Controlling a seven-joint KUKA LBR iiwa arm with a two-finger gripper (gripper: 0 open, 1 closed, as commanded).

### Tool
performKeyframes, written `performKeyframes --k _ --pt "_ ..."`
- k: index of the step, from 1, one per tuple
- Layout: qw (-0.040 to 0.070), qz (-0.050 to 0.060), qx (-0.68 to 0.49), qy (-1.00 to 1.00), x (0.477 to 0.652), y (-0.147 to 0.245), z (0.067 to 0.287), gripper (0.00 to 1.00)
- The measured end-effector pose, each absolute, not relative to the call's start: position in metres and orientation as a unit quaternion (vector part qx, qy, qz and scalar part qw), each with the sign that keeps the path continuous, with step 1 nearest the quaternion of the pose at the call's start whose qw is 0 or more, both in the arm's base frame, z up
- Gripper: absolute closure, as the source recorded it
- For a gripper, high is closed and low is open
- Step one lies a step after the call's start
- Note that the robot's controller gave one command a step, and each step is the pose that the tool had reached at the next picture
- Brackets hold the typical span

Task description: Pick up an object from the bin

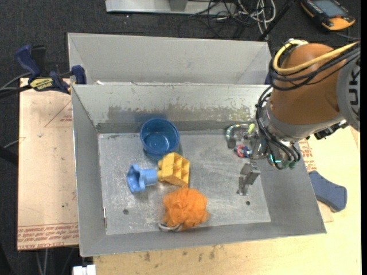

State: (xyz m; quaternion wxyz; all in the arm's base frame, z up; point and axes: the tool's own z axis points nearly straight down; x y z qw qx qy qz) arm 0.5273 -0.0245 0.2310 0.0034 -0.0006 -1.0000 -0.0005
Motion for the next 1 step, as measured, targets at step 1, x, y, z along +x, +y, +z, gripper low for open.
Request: performKeyframes --k 1 --pt "-0.001 0.0 -0.001 -1.0 0.5288 -0.0244 0.235 0.0"
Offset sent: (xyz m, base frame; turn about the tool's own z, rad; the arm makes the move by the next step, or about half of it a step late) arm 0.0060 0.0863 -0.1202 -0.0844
